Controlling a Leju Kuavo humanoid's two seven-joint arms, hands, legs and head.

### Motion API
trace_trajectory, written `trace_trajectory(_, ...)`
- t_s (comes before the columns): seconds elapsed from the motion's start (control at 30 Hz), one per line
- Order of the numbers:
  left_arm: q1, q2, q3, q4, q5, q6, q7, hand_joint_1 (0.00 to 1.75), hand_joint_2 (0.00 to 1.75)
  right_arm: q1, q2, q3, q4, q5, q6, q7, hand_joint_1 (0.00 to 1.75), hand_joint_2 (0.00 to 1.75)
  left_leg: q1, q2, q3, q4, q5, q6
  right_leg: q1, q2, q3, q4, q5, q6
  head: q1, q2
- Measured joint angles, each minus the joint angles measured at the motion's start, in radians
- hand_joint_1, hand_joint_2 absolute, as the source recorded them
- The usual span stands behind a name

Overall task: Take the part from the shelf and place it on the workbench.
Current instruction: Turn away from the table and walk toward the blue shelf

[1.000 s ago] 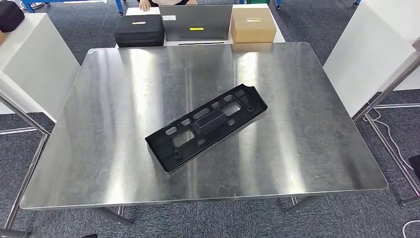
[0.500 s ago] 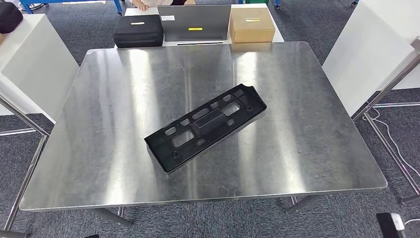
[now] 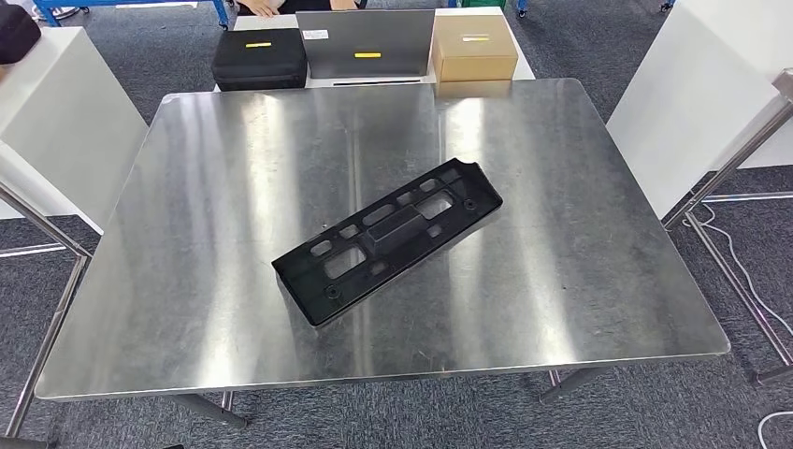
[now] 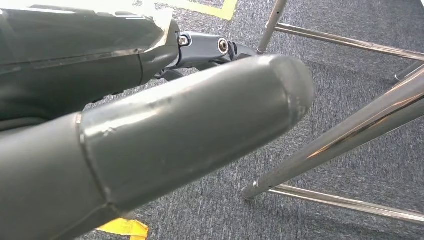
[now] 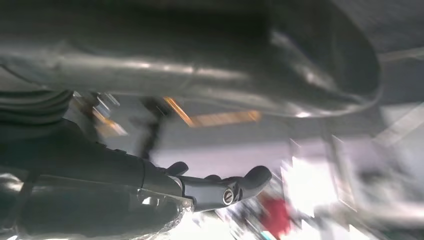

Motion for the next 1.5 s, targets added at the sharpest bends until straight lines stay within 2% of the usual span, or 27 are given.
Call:
trace_trajectory(0.13, -0.012, 0.019, 0.000, 0.035, 0.000, -0.062, 0.000, 0.00, 0.00, -0.026, -0.010, -0.092, 0.228, -0.022, 0.020, 0.080, 0.00, 0.00, 0.000, 0.000, 0.000, 0.000, 0.000, 0.000, 0.000, 0.000, 0.000, 0.000, 0.000, 0.000, 0.000, 0.000)
trace_trajectory(0.2, -0.016, 0.027, 0.000, 0.048, 0.000, -0.071, 0.000, 0.00, 0.00, -0.031, -0.015, -0.115, 0.300, -0.024, 0.023, 0.091, 0.00, 0.00, 0.000, 0.000, 0.000, 0.000, 0.000, 0.000, 0.000, 0.001, 0.000, 0.000, 0.000, 0.000, 0.000, 0.000)
trace_trajectory(0.27, -0.020, 0.033, 0.000, 0.060, -0.005, -0.084, 0.000, 0.00, 0.00, -0.036, -0.023, -0.130, 0.354, -0.026, 0.069, 0.110, 0.00, 0.00, 0.000, 0.001, 0.000, 0.000, 0.000, 0.000, 0.000, 0.001, 0.000, 0.000, 0.000, 0.000, 0.000, 0.000)
trace_trajectory(0.33, -0.025, 0.041, -0.004, 0.077, -0.018, -0.129, 0.000, 0.00, 0.00, -0.038, -0.035, -0.145, 0.410, -0.040, 0.245, 0.167, 0.00, 0.00, 0.000, 0.001, 0.001, 0.000, 0.000, 0.000, 0.000, 0.001, 0.000, 0.000, -0.001, -0.001, 0.000, 0.000)
trace_trajectory(0.43, -0.030, 0.058, -0.021, 0.110, -0.047, -0.223, 0.009, 0.00, 0.00, -0.025, -0.052, -0.167, 0.474, -0.055, 0.612, 0.271, 0.00, 0.00, 0.000, 0.001, 0.001, 0.000, 0.000, 0.000, 0.000, 0.001, 0.000, 0.000, -0.001, -0.001, 0.000, 0.000)
trace_trajectory(0.47, -0.031, 0.064, -0.030, 0.120, -0.060, -0.243, 0.019, 0.00, 0.00, -0.018, -0.053, -0.171, 0.487, -0.053, 0.678, 0.298, 0.00, 0.00, 0.000, 0.001, 0.001, 0.000, 0.000, 0.000, 0.000, 0.001, 0.000, 0.000, -0.001, -0.001, 0.000, 0.000)
trace_trajectory(0.5, -0.032, 0.069, -0.040, 0.128, -0.070, -0.257, 0.031, 0.00, 0.00, -0.012, -0.051, -0.173, 0.496, -0.049, 0.705, 0.319, 0.00, 0.00, 0.000, 0.001, 0.001, 0.000, -0.001, 0.000, 0.000, 0.001, 0.000, 0.000, -0.001, -0.001, 0.000, 0.000)
trace_trajectory(0.67, -0.035, 0.089, -0.087, 0.156, -0.105, -0.297, 0.121, 0.00, 0.00, 0.001, -0.040, -0.175, 0.526, -0.022, 0.671, 0.369, 0.00, 0.00, 0.000, 0.001, 0.001, 0.000, -0.001, -0.001, 0.000, 0.002, 0.000, 0.000, -0.001, -0.002, 0.000, 0.000)
trace_trajectory(0.87, -0.035, 0.106, -0.122, 0.170, -0.123, -0.305, 0.157, 0.00, 0.00, -0.001, -0.025, -0.166, 0.546, 0.017, 0.665, 0.374, 0.00, 0.00, 0.000, 0.002, 0.001, 0.000, -0.001, -0.001, 0.000, 0.002, 0.001, 0.000, -0.001, -0.002, 0.000, 0.000)
trace_trajectory(1.0, -0.035, 0.112, -0.134, 0.176, -0.123, -0.290, 0.162, 0.00, 0.00, -0.003, -0.018, -0.147, 0.551, 0.042, 0.653, 0.350, 0.00, 1.75, 0.000, 0.002, 0.001, 0.000, -0.001, -0.001, 0.000, 0.002, 0.001, 0.000, -0.001, -0.002, 0.000, 0.000)
trace_trajectory(1.4, -0.035, 0.118, -0.141, 0.177, -0.119, -0.276, 0.166, 0.00, 0.00, -0.003, -0.009, -0.102, 0.551, 0.083, 0.557, 0.293, 0.00, 1.75, 0.000, 0.002, 0.001, 0.000, -0.001, -0.001, 0.000, 0.002, 0.001, 0.000, -0.001, -0.002, 0.000, 0.000)
trace_trajectory(1.5, -0.034, 0.120, -0.142, 0.177, -0.115, -0.276, 0.166, 0.00, 0.00, -0.004, -0.008, -0.094, 0.551, 0.086, 0.552, 0.291, 0.00, 1.75, -0.002, 0.002, 0.001, 0.001, -0.004, 0.000, -0.005, 0.002, 0.001, 0.000, -0.001, -0.002, 0.000, 0.000)
